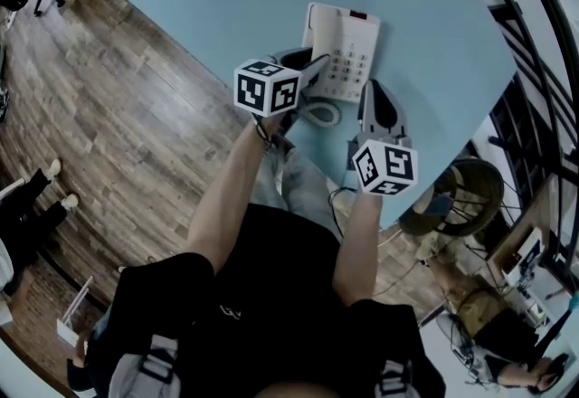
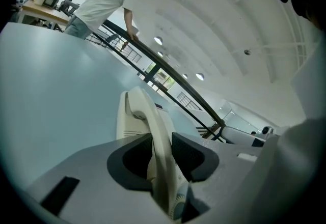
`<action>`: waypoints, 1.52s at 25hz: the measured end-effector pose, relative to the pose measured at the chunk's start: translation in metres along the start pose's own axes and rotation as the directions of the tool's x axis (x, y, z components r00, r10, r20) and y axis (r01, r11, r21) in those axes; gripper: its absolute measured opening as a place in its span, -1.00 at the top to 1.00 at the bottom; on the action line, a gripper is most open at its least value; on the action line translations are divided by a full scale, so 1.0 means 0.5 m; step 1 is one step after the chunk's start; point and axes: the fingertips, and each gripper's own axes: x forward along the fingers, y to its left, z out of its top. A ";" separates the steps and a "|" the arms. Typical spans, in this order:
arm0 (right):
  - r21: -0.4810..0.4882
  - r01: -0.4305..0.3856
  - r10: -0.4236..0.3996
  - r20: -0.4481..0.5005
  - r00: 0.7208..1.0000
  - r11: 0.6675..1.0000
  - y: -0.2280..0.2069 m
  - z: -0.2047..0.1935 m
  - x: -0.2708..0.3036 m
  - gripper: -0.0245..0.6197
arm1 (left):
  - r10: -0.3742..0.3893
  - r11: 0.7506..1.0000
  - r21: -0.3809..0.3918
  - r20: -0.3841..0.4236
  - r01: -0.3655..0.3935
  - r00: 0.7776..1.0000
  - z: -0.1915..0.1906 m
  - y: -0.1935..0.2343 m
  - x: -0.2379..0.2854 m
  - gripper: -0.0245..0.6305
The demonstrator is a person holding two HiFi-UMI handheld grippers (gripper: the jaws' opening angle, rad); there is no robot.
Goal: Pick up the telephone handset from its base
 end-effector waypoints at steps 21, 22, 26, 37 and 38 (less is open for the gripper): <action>-0.067 -0.051 0.063 0.192 0.979 0.996 0.082 0.201 -0.010 0.94 | 0.021 0.978 0.197 0.233 -0.068 0.972 0.181 -0.122 -0.184 0.64; -0.076 -0.058 0.073 0.208 0.975 0.995 0.089 0.216 -0.011 0.94 | 0.024 0.972 0.222 0.249 -0.081 0.968 0.195 -0.132 -0.198 0.64; -0.106 -0.085 0.112 0.278 0.954 0.991 0.115 0.279 -0.015 0.94 | 0.018 0.946 0.300 0.323 -0.121 0.946 0.257 -0.174 -0.249 0.64; -0.168 -0.127 0.183 0.381 0.906 0.978 0.195 0.379 -0.030 0.94 | -0.028 0.890 0.418 0.446 -0.180 0.894 0.331 -0.255 -0.355 0.64; -0.174 -0.129 0.188 0.380 0.906 0.976 0.199 0.380 -0.030 0.94 | -0.031 0.889 0.420 0.449 -0.181 0.893 0.331 -0.257 -0.360 0.64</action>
